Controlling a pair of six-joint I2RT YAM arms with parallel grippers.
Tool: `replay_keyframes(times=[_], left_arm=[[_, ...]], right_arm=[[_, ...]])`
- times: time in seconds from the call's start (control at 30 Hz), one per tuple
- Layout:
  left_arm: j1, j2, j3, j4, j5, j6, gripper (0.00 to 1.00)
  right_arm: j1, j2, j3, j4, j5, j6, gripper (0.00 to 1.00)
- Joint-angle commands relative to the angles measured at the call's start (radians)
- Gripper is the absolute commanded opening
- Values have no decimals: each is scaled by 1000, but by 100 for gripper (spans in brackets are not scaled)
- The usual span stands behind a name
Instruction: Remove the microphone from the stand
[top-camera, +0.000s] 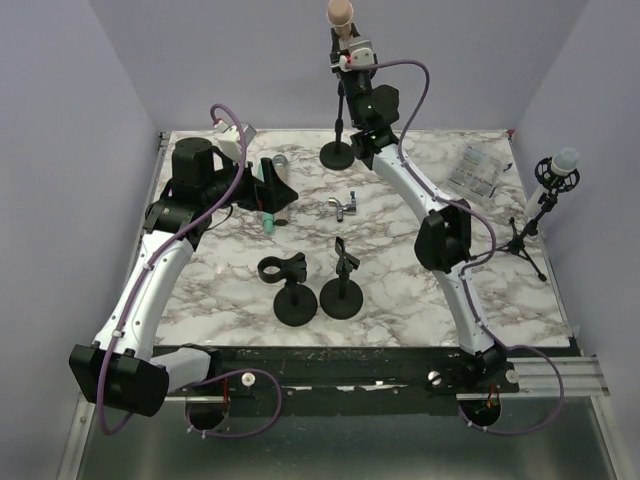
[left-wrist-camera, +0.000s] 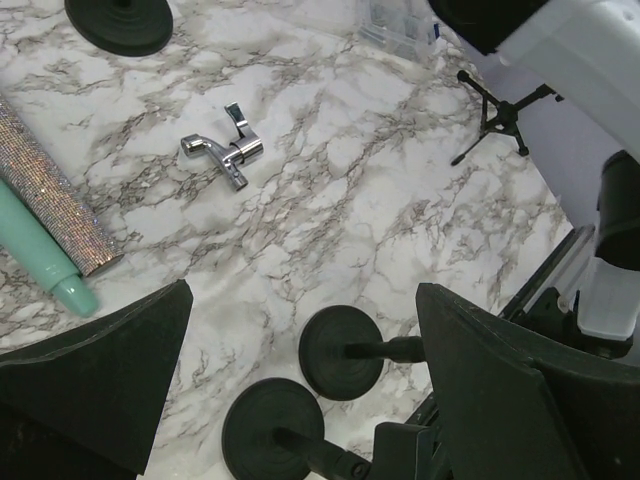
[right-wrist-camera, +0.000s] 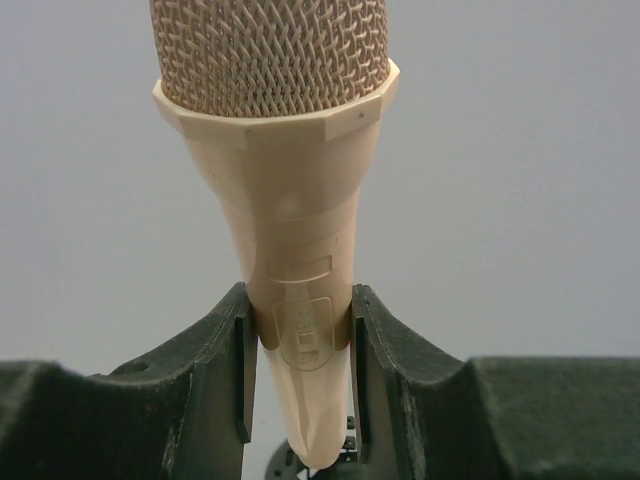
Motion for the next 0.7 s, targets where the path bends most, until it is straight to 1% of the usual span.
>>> replay_keyframes(times=[0.0,0.1,0.17,0.3,0.37,0.47,0.53,0.63,0.67], left_arm=[[-3,-39,-5,-6,-38,25,98],[-4,-60,-9,-1,-49,31,98],[-3,-73,-15,6,-52,33,98],[-3,-81,-19,20,-34,25,98],[-3,-89,-28,42,-2,13,98],[-4,-113,-57,102,54,3,98],[-4,-114,-70,136,101,3,98],[-3,-107,-83,169,140,-1,98],[-3,-107,-87,177,141,0,98]], right_arm=[[28,-206,-122,-43,114,150,1],[28,-364,-337,-112,128,309,1],[28,-481,-452,-226,111,413,1],[29,-702,-681,-403,25,627,1],[29,-800,-807,-450,-40,704,1],[27,-922,-1017,-443,-110,836,1],[27,-983,-1130,-411,-201,932,0],[27,-1019,-1235,-361,-318,1040,1],[27,-1028,-1271,-340,-333,1066,1]])
